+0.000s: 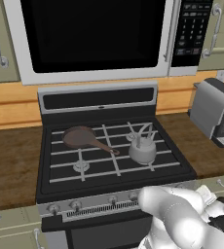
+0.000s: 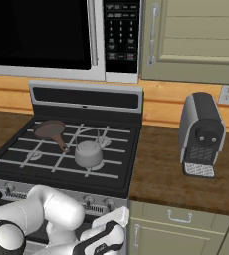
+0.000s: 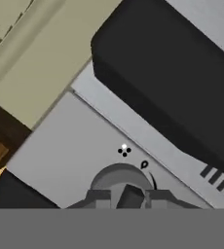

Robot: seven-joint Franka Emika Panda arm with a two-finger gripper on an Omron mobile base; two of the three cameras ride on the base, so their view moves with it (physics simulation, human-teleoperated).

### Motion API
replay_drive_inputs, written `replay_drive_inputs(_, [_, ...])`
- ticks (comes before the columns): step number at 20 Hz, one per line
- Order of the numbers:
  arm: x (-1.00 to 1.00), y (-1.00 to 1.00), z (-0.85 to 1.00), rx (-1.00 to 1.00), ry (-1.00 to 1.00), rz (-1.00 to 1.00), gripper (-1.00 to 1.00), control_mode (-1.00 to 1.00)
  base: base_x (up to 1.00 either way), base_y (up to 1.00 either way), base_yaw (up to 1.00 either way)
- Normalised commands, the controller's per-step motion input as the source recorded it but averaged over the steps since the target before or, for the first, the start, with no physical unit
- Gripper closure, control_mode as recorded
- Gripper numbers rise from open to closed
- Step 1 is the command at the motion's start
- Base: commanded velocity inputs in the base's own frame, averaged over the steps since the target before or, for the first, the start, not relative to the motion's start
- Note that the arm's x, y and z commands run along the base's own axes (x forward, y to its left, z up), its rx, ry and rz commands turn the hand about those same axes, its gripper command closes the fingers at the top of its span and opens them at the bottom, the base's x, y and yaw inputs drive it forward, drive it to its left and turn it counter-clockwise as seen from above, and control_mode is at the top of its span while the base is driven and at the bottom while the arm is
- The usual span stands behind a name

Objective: Pick the kettle from the counter and place it on a stove burner. Then turn the burner on.

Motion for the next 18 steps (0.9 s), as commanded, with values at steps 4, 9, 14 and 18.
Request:
replay_drive_inputs(4, [-0.27,0.0,0.22,-0.53,-0.39,0.49,1.0,-1.0,0.0,0.0,0.0])
replay_drive_inputs(9, [-0.35,0.0,0.36,-0.45,-0.41,0.47,1.0,-1.0,0.0,0.0,0.0])
replay_drive_inputs(14, [-0.3,0.0,0.38,-0.4,-0.38,0.45,1.0,-1.0,0.0,0.0,0.0])
replay_drive_inputs(18, [-0.11,-0.02,0.13,-0.03,-0.08,0.09,1.0,-1.0,0.0,0.0,0.0])
